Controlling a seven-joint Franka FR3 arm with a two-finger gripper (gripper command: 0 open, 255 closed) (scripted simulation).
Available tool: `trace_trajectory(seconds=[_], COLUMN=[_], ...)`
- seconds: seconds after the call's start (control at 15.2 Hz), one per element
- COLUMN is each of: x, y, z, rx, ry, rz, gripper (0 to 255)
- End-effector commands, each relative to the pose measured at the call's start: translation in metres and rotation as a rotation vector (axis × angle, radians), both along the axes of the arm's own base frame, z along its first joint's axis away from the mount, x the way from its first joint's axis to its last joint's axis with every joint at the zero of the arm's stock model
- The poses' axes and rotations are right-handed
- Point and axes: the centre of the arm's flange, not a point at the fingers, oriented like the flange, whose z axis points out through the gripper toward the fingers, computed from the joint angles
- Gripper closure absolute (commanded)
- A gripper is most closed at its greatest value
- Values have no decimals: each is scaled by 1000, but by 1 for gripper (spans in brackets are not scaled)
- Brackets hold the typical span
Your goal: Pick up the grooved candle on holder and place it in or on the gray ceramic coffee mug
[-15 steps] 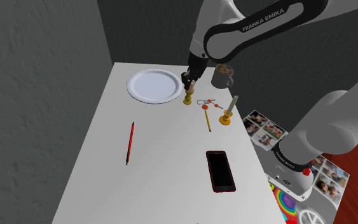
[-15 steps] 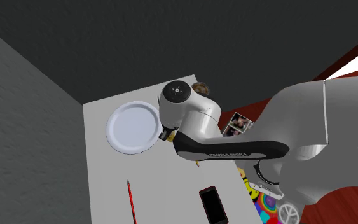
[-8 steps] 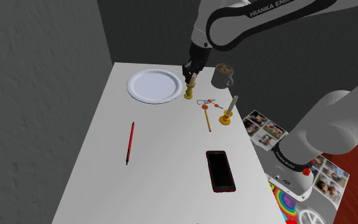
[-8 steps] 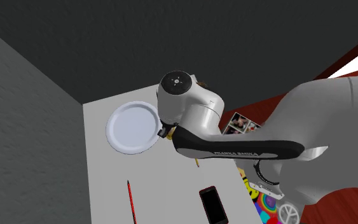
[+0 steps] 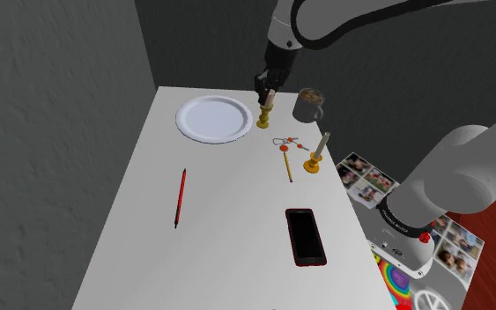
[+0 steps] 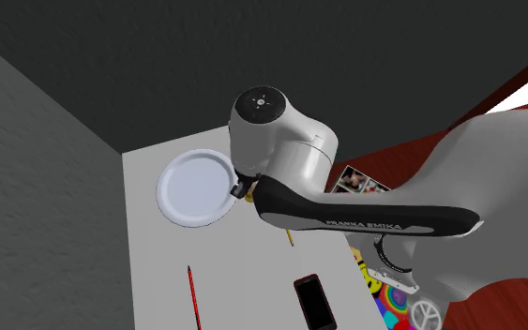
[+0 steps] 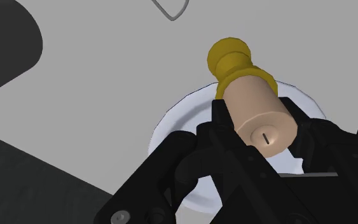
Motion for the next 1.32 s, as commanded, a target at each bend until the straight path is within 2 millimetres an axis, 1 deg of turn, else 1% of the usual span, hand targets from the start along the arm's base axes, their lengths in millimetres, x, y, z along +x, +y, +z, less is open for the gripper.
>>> trace_trajectory(seconds=[0.0,0.99,1.25], x=[0,0,-2], y=[0,0,-52], z=[11,89,97], rx=[0,0,0], ry=[0,0,0], rz=[0,0,0], gripper=[255,255,255])
